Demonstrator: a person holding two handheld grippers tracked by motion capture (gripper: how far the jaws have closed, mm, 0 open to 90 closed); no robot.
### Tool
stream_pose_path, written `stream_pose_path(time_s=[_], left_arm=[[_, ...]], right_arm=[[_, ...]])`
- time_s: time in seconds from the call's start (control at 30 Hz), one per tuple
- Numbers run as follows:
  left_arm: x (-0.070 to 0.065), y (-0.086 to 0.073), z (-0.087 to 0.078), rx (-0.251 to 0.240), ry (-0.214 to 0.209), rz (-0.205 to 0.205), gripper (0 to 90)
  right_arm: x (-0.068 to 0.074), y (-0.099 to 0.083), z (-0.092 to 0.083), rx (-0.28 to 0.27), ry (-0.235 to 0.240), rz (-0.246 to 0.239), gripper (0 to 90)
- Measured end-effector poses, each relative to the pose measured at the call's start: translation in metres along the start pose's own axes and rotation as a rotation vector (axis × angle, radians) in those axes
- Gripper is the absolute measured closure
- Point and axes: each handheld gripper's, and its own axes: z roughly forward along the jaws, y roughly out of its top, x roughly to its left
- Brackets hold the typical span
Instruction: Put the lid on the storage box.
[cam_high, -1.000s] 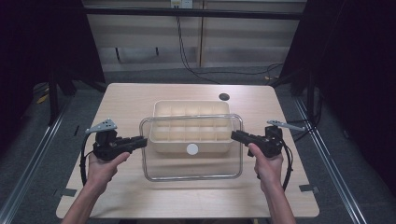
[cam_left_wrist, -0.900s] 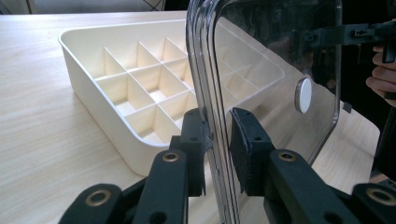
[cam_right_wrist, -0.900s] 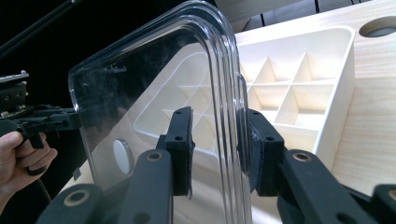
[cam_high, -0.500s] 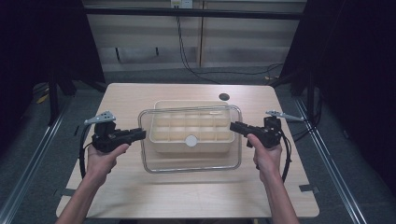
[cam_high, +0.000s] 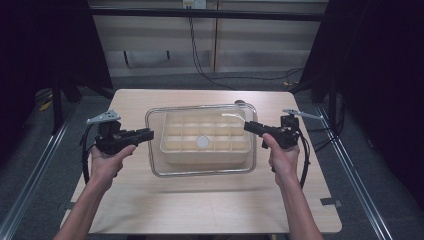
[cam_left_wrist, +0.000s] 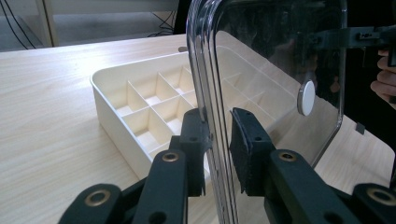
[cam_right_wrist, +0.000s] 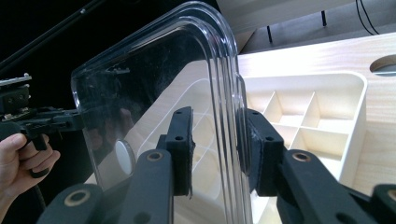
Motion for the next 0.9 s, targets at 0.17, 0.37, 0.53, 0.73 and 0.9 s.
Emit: stream_pose_path(time_s=[0.17,0.37,0.53,0.73,0.9], left_arm=[[0.003,0.006,0.003,-0.007,0.004,-0.003,75.4],[0.008,0.015,0.007,-0.005,0.01,-0.002,75.3],[0.012,0.022,0.01,-0.004,0.025,-0.005,75.1],[0.018,0.031,0.013,-0.003,0.035,-0.011,75.0],[0.02,0.035,0.018,0.003,0.043,-0.018,74.9]], right_arm=[[-0.002,0.006,0.003,-0.003,-0.003,0.003,67.2],[-0.007,0.012,0.009,-0.008,-0.001,0.015,67.1],[-0.01,0.019,0.016,-0.011,-0.009,0.023,66.9],[-0.012,0.024,0.022,-0.015,-0.011,0.033,66.9],[-0.016,0.026,0.025,-0.012,-0.009,0.044,66.9]])
